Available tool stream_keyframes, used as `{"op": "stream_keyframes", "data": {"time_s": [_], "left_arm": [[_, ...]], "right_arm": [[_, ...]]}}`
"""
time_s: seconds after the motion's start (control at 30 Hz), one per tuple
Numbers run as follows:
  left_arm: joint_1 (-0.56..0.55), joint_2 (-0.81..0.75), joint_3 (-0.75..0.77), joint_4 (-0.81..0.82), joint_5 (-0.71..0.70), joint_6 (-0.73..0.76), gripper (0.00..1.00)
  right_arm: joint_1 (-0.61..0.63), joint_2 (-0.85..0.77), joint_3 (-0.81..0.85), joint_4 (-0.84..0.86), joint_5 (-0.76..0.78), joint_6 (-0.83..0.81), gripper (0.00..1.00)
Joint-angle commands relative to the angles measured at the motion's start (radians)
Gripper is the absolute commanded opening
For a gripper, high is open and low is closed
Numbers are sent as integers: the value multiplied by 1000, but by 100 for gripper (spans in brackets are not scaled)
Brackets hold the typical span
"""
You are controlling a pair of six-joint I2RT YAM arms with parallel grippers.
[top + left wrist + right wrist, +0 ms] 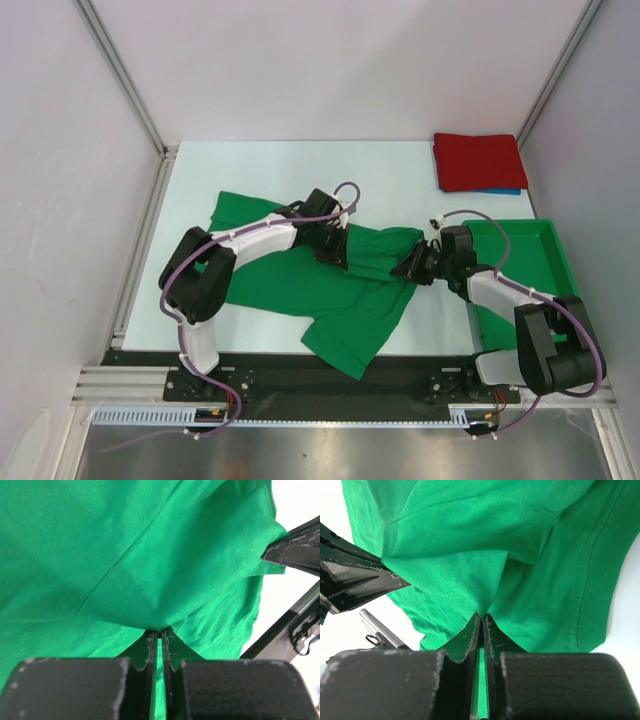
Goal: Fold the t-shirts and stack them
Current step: Fold the tshirt
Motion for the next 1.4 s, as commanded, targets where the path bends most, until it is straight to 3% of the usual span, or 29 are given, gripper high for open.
{"op": "stream_keyframes", "data": {"time_s": [0.0, 0.07, 0.17, 0.23, 0.33, 0.47, 0.63, 0.87, 0.93, 1.13, 1.37], "left_arm": [[4, -29, 21, -39, 31, 60, 9], [5, -32, 10, -53, 26, 72, 11], [15, -58, -19, -68, 34, 103, 22], [27, -84, -53, -70, 39, 111, 34], [44, -149, -67, -104, 51, 137, 43], [113, -255, -70, -134, 28, 137, 45], [261, -342, -37, -96, -81, 36, 44], [469, -306, -30, 102, -95, -133, 44], [528, -255, -28, 176, -40, -165, 44], [646, -102, 70, 192, -10, -224, 42], [729, 76, 162, 159, -32, -230, 40]], "right_arm": [[14, -36, -7, -19, -5, -18, 8], [30, -46, -9, -34, -9, -18, 9], [51, -71, -31, -54, -12, -11, 14], [62, -89, -47, -71, -5, -6, 22], [41, -131, -35, -173, 21, -64, 37], [-91, -160, 30, -235, 58, -147, 48], [-163, -16, 181, -168, 74, -205, 61], [-185, 243, 289, 7, 52, -153, 56], [-184, 297, 307, 29, 54, -141, 57], [-185, 366, 367, 65, 32, -110, 56], [-187, 424, 398, 98, 54, -80, 40]]}}
